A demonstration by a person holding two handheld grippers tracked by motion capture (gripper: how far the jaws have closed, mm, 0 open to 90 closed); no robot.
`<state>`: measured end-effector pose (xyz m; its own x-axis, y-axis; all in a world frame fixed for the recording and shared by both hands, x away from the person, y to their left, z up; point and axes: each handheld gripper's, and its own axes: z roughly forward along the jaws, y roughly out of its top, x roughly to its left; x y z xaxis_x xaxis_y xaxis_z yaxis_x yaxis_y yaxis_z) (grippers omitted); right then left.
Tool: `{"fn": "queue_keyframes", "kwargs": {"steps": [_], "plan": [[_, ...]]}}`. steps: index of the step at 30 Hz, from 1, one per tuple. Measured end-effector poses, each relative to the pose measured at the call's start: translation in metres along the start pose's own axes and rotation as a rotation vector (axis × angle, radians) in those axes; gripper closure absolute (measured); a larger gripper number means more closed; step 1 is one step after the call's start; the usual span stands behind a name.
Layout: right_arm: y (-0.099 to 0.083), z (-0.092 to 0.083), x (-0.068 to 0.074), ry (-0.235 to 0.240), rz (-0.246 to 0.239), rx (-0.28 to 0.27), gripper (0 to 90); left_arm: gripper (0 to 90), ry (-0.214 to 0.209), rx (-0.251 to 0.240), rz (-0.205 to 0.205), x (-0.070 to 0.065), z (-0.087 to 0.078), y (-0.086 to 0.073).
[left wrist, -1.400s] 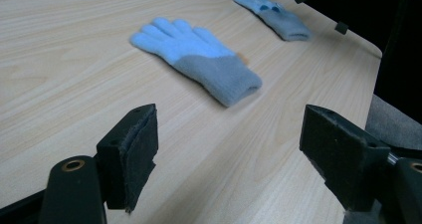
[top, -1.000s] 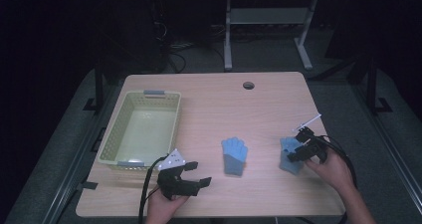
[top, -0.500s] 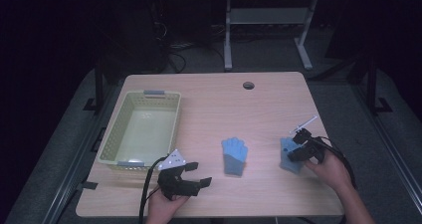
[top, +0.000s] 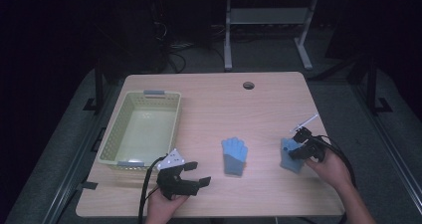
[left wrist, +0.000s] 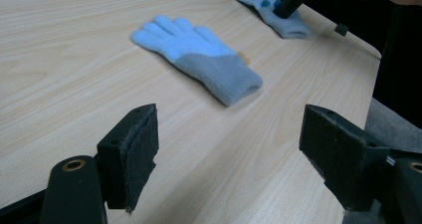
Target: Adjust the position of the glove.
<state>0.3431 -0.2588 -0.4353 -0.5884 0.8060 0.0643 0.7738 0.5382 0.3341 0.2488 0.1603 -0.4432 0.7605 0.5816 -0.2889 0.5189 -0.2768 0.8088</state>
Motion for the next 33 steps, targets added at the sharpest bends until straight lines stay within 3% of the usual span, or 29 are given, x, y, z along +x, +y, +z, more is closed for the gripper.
{"fn": "queue_keyframes", "kwargs": {"steps": [9, 22, 33], "plan": [[0.002, -0.019, 0.005, 0.006, -0.019, -0.051, 81.7, 23.1, 0.000, -0.004, -0.002, 0.000, 0.000, 0.000], [0.022, -0.046, 0.033, 0.011, -0.107, -0.110, 81.7, 23.1, 0.001, -0.008, -0.007, 0.000, -0.001, 0.000], [0.035, -0.055, 0.050, 0.025, -0.162, -0.133, 81.6, 23.1, 0.001, -0.012, -0.008, 0.001, -0.001, 0.000]]}}
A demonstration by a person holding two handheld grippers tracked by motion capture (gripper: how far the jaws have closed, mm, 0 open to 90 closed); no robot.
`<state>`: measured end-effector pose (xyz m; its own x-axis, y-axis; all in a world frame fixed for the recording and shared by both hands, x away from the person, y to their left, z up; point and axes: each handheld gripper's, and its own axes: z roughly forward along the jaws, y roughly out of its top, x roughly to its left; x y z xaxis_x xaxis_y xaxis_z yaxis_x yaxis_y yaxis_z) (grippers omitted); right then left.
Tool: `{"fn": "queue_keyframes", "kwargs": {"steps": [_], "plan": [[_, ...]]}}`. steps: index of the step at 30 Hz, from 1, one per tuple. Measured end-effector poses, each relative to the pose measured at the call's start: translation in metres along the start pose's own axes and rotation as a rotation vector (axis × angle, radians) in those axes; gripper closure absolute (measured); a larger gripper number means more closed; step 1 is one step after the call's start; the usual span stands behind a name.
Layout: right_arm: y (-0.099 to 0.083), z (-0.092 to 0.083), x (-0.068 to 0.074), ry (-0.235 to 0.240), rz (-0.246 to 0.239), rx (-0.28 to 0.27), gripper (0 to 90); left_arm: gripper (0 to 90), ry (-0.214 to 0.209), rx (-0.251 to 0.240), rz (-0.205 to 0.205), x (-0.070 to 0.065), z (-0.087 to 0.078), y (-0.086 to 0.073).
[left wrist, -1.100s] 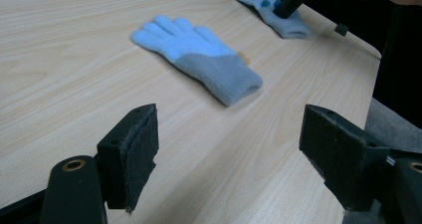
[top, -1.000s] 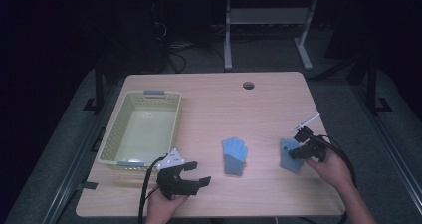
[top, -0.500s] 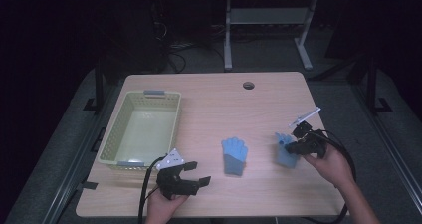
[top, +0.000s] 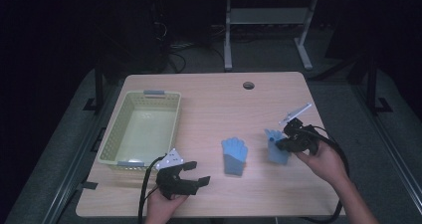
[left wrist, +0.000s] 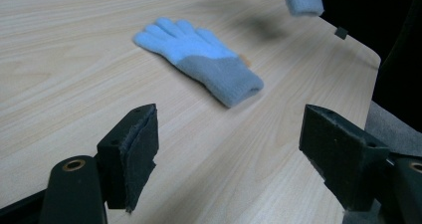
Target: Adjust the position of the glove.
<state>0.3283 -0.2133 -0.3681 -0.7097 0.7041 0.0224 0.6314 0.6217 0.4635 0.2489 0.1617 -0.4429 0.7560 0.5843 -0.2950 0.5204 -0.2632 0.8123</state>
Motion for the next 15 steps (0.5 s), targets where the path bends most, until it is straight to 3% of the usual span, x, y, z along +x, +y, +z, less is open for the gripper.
{"fn": "queue_keyframes", "kwargs": {"steps": [15], "plan": [[0.021, 0.001, 0.020, 0.034, -0.051, -0.016, 81.5, 23.1, 0.002, -0.001, 0.000, 0.001, -0.001, 0.000]]}}
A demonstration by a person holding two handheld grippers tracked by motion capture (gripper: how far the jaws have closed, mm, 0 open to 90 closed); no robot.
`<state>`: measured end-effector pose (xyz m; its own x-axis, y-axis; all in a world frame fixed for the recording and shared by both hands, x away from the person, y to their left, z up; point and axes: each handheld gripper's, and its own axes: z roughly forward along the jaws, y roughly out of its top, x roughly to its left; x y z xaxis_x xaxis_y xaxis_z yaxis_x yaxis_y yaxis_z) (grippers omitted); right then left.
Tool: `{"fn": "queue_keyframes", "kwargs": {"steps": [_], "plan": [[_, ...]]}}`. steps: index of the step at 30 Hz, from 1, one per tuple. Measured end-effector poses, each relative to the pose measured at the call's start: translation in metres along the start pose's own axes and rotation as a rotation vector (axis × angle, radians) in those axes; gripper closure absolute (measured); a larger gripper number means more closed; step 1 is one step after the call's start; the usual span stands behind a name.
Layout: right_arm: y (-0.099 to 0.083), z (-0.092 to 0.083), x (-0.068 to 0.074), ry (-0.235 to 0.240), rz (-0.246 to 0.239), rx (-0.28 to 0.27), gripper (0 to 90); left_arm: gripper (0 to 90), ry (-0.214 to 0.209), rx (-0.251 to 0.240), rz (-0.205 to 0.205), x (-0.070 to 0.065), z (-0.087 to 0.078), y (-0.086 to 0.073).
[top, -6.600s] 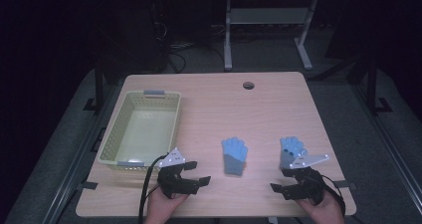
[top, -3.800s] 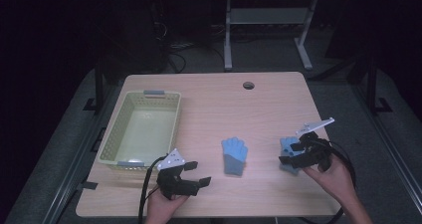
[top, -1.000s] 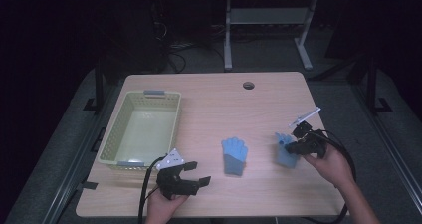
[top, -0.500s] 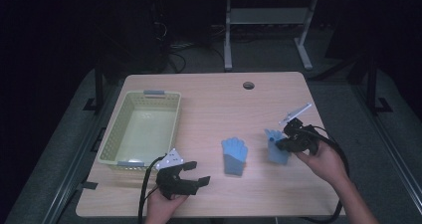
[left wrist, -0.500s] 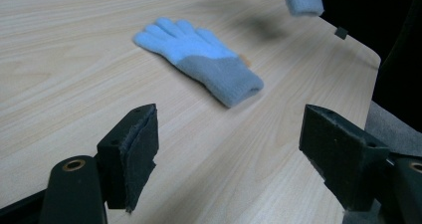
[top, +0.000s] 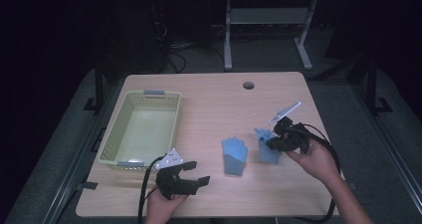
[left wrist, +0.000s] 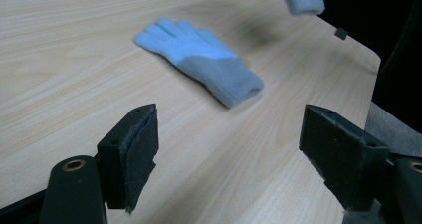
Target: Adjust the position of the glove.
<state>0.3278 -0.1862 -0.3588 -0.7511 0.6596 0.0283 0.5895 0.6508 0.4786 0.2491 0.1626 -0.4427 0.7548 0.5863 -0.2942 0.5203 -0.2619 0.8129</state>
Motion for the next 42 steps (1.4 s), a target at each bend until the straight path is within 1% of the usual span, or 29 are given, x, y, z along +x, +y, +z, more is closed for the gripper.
{"fn": "queue_keyframes", "kwargs": {"steps": [6, 11, 14, 15, 18, 19, 20, 21, 22, 24, 25, 26, 27, 28, 32, 34, 35, 38, 39, 42], "plan": [[0.008, 0.005, 0.007, 0.017, -0.017, -0.003, 81.4, 23.1, -0.001, -0.001, -0.001, 0.000, -0.001, 0.000], [0.019, 0.015, 0.017, 0.039, -0.039, 0.002, 81.3, 23.1, -0.001, -0.003, -0.001, 0.000, -0.001, 0.000], [0.022, 0.018, 0.020, 0.049, -0.047, 0.002, 81.2, 23.1, -0.001, -0.003, 0.002, -0.001, -0.001, 0.000], [0.026, 0.021, 0.022, 0.054, -0.060, 0.003, 81.1, 23.1, -0.001, -0.008, -0.001, -0.001, -0.001, 0.000], [0.030, 0.026, 0.025, 0.058, -0.072, 0.012, 81.0, 23.1, -0.001, -0.013, 0.000, -0.001, -0.001, 0.000], [0.031, 0.027, 0.026, 0.063, -0.070, 0.016, 81.0, 23.1, 0.000, -0.010, 0.004, 0.000, -0.002, 0.001], [0.032, 0.029, 0.027, 0.064, -0.079, 0.015, 81.0, 23.1, 0.001, -0.015, -0.002, 0.000, -0.002, 0.001], [0.032, 0.029, 0.027, 0.064, -0.079, 0.015, 81.0, 23.1, 0.001, -0.015, -0.002, 0.000, -0.002, 0.001], [0.035, 0.033, 0.029, 0.073, -0.081, 0.015, 80.9, 23.1, 0.001, -0.014, 0.000, 0.000, -0.002, 0.001], [0.036, 0.035, 0.030, 0.072, -0.078, 0.015, 80.9, 23.1, 0.001, -0.013, 0.001, 0.000, -0.002, 0.001], [0.038, 0.039, 0.032, 0.089, -0.079, 0.019, 80.8, 23.1, 0.001, -0.012, 0.005, 0.000, -0.002, 0.001], [0.039, 0.041, 0.033, 0.088, -0.081, 0.020, 80.8, 23.1, 0.001, -0.012, 0.005, 0.000, -0.002, 0.001], [0.039, 0.041, 0.033, 0.088, -0.081, 0.020, 80.8, 23.1, 0.000, -0.012, 0.003, 0.000, -0.002, 0.001], [0.040, 0.046, 0.034, 0.096, -0.081, 0.025, 80.7, 23.1, 0.000, -0.012, 0.000, 0.000, -0.002, 0.001], [0.043, 0.053, 0.037, 0.111, -0.078, 0.032, 80.4, 23.1, 0.000, -0.015, -0.005, 0.000, -0.003, 0.001], [0.044, 0.056, 0.038, 0.114, -0.075, 0.035, 80.4, 23.1, 0.000, -0.017, -0.006, 0.000, -0.003, 0.001], [0.044, 0.056, 0.038, 0.110, -0.074, 0.038, 80.4, 23.1, 0.001, -0.013, 0.001, 0.000, -0.004, 0.001], [0.046, 0.059, 0.040, 0.103, -0.082, 0.043, 80.2, 23.1, 0.000, -0.011, 0.000, 0.000, -0.003, 0.001], [0.047, 0.060, 0.041, 0.109, -0.082, 0.044, 80.2, 23.1, 0.000, -0.012, 0.000, 0.000, -0.003, 0.001], [0.049, 0.063, 0.042, 0.105, -0.086, 0.048, 80.1, 23.1, -0.001, -0.013, 0.000, 0.000, -0.003, 0.001]]}}
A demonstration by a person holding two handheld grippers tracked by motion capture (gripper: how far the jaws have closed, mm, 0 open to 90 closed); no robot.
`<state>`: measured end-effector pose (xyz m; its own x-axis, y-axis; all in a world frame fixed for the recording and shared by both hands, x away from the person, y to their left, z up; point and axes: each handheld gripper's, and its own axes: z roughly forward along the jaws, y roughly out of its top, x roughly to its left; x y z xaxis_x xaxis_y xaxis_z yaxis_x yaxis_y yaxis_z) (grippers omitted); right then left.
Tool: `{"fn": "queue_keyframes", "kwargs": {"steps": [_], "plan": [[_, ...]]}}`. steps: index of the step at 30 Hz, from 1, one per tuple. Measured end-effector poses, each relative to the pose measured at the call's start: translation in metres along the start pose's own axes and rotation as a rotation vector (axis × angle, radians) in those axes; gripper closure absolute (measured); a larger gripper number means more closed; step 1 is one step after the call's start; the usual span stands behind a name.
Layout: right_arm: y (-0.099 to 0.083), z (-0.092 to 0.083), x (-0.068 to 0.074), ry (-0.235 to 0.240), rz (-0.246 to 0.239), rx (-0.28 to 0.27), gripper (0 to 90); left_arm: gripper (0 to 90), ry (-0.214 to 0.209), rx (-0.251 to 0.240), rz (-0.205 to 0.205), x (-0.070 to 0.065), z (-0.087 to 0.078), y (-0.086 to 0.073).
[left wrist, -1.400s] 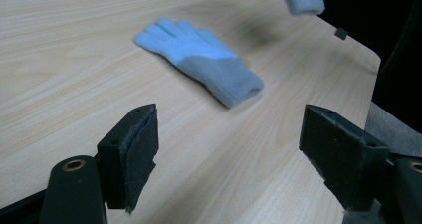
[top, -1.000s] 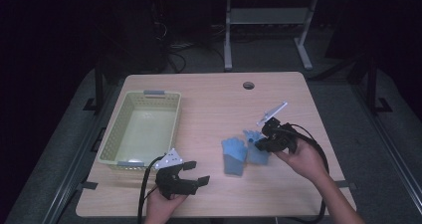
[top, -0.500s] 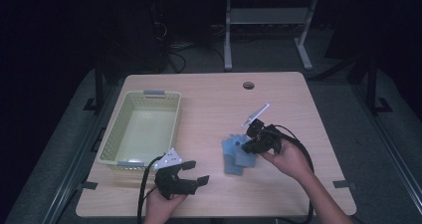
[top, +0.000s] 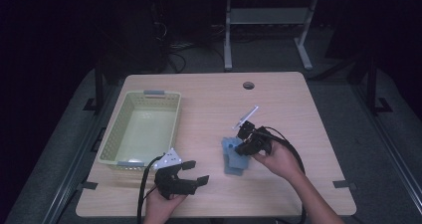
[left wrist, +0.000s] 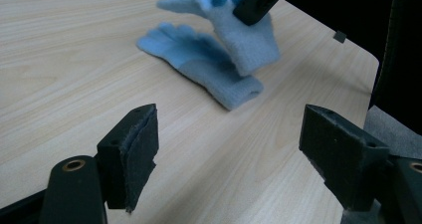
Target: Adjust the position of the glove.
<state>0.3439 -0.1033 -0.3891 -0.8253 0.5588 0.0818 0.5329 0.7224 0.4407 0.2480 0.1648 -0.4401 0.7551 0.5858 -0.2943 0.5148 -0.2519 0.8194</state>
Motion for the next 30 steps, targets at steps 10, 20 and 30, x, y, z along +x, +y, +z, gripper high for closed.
{"fn": "queue_keyframes", "kwargs": {"steps": [10, 20, 30], "plan": [[0.004, 0.021, 0.001, 0.004, -0.003, 0.048, 78.8, 23.1, 0.000, -0.006, 0.001, 0.001, -0.001, 0.000], [0.006, 0.032, 0.000, -0.010, 0.002, 0.075, 74.1, 23.1, 0.001, -0.001, 0.003, 0.000, -0.001, 0.000], [0.007, 0.037, 0.001, -0.017, 0.003, 0.092, 65.5, 23.1, 0.000, 0.000, 0.004, 0.001, -0.001, 0.000]]}}
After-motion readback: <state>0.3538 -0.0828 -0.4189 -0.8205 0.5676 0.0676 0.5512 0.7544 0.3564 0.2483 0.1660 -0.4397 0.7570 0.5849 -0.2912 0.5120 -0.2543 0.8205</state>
